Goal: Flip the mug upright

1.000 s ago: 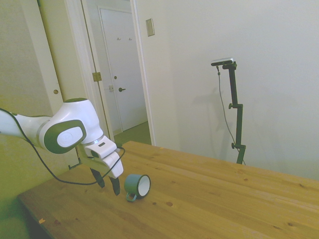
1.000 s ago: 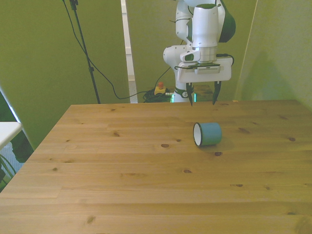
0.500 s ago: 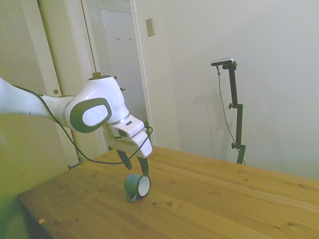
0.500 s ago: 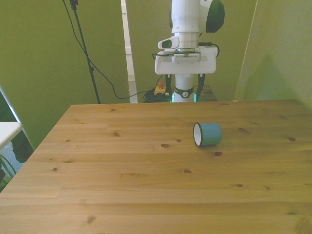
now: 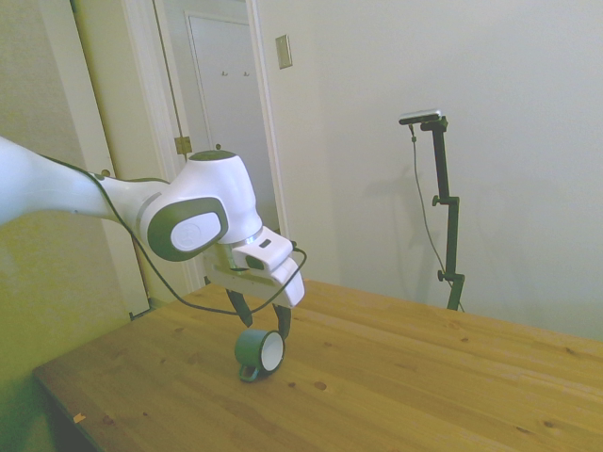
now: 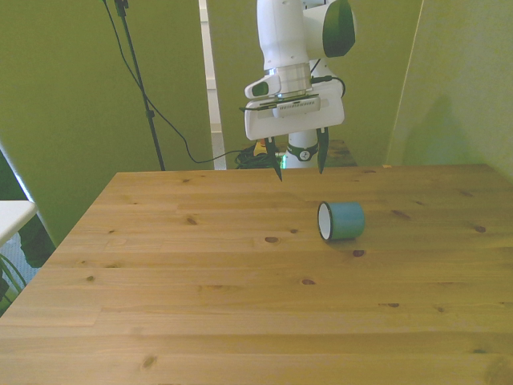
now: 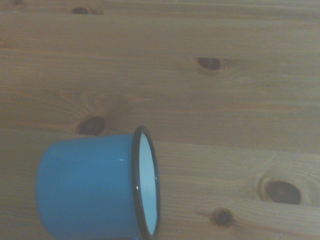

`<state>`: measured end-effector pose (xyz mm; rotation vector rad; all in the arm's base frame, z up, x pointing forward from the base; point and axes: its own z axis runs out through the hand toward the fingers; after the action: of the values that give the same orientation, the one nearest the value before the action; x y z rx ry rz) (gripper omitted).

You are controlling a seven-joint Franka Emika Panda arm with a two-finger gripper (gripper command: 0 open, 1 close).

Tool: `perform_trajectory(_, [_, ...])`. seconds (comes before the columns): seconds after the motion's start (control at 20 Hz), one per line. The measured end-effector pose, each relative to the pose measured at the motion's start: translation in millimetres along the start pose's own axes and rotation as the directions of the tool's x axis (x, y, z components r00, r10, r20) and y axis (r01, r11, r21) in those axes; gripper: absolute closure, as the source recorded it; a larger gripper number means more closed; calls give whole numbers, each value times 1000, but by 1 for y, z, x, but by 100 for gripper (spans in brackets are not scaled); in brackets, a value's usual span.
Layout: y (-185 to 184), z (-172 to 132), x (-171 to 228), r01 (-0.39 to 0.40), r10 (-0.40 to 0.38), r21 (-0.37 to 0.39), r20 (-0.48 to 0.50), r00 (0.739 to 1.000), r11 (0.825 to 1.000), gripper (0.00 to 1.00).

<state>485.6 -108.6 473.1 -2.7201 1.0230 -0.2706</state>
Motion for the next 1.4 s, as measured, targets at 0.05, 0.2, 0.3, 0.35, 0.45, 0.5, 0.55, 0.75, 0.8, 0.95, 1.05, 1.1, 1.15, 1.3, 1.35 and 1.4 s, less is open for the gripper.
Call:
perform_trajectory(0.05, [-1,2,4,9,-9,19,13,1000,1000,0])
perform_trajectory(0.2, [-6,20,22,9,-11,31,63,998,999,0])
perform_trajectory(0.3, [-8,22,22,18,-20,29,70,997,999,0])
perform_trajectory(0.35, [-9,25,21,26,-28,28,74,997,999,0])
perform_trajectory(0.45, [-13,33,21,44,-48,41,94,994,998,0])
perform_trajectory(0.5, [-14,36,23,50,-55,52,105,993,997,0])
perform_trajectory(0.55, [-15,39,25,56,-63,65,117,991,996,0])
perform_trajectory(0.75, [-14,52,34,65,-87,129,175,981,990,0])
perform_trajectory(0.8, [-12,56,36,64,-91,142,191,977,988,0])
perform_trajectory(0.95, [-10,67,43,59,-105,194,233,967,979,0])
perform_trajectory(1.05, [-10,72,46,53,-118,241,261,958,969,0])
perform_trajectory(1.1, [-10,75,48,50,-125,262,278,952,964,0])
perform_trajectory(1.15, [-9,78,49,49,-133,280,291,947,959,0])
perform_trajectory(1.3, [-7,87,51,42,-157,323,339,927,945,0])
perform_trajectory(1.35, [-6,89,53,39,-165,335,356,920,941,0])
perform_trajectory(1.4, [-5,91,54,38,-173,346,368,914,938,0])
